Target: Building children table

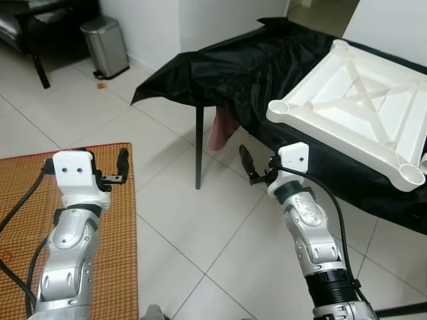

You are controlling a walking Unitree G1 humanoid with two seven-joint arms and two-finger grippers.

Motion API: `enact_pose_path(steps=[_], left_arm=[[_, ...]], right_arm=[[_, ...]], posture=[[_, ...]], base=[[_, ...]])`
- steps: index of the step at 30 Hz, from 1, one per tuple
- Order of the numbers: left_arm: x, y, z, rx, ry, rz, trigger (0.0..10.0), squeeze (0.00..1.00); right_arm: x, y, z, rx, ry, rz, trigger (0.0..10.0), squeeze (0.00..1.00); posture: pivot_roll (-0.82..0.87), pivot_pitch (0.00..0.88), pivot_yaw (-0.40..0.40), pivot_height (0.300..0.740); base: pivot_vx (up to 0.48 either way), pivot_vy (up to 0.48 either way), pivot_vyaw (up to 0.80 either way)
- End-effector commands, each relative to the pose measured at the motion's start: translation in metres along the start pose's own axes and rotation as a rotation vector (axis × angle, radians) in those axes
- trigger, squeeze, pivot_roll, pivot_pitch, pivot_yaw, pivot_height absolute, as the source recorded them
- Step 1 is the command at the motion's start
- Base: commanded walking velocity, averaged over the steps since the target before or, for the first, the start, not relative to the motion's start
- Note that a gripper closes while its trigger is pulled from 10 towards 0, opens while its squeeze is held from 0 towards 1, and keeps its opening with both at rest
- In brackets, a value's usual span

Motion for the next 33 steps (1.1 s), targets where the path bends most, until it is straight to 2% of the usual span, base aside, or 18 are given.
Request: enact_pose_path(steps=[1,17,28,33], left_arm=[[0.002,-0.001,0.001,0.006,0.026,0.013,10.0,0.00],[0.001,0.003,0.006,-0.007,0.037,0.008,10.0,0.00],[-0.001,0.004,0.009,-0.018,0.042,0.006,10.0,0.00],[-0.002,-0.001,0.004,-0.022,0.025,0.041,10.0,0.00]], right_arm=[[0.000,0.001,-0.001,0.006,0.011,-0.003,10.0,0.00],[-0.001,-0.001,-0.006,0.021,-0.022,0.017,10.0,0.00],[-0.002,-0.001,-0.013,0.043,-0.057,0.031,10.0,0.00],[-0.003,-0.004,-0.011,0.051,-0.064,0.047,10.0,0.00]], posture=[[0.05,0.083,-0.014,0.740],[0.05,0.091,-0.011,0.740],[0.04,0.094,-0.009,0.740],[0.04,0.096,-0.007,0.740]], base=[[0.274,0.000,0.00],[0.291,0.000,0.00],[0.289,0.000,-0.74],[0.051,0.000,-0.75]])
Point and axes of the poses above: a point about 5 cm out from each wrist's last joint towards the gripper, its own x axis pointing back from the gripper into the wrist, its own y axis along the axis of the wrist's last joint, z = x × y, the point moved 1 cm from there along -x, pointing out of the wrist towards the gripper, and after that the axes turned 5 degrees about -x, right-handed, at the moved point
